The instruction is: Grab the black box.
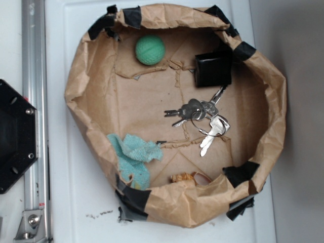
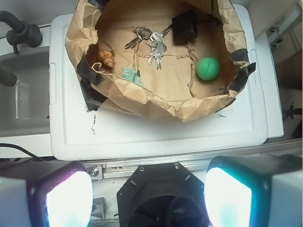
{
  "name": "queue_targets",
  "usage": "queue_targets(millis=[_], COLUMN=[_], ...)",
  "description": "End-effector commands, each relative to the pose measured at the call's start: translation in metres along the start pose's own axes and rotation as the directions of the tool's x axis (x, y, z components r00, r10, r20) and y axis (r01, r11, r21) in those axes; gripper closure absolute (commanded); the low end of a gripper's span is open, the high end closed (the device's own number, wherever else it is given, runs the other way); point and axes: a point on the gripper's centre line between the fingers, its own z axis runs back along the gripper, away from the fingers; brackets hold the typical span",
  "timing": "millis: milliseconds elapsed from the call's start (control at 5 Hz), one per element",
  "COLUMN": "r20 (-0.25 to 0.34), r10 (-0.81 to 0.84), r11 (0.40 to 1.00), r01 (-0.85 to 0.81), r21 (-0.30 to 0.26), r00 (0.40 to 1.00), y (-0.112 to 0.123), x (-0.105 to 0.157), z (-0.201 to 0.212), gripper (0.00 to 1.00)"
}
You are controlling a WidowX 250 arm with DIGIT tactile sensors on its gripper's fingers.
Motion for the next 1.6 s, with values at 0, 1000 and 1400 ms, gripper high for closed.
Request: queue_targets(millis=[0,1000,1400], r20=[0.0,0.104,0.104], r10=[0.0,-0.165,-0.165], r11=[1.0,0.978,0.978], r01=[0.0,0.149,0.149], r21=[0.0,0.144,0.144], r00=[1.0,0.981,0.981], y=[0.0,0.04,0.04], x=[0.0,0.15,0.15], z=[0.0,-0.153,-0.153], gripper=[0.0,0.0,0.0])
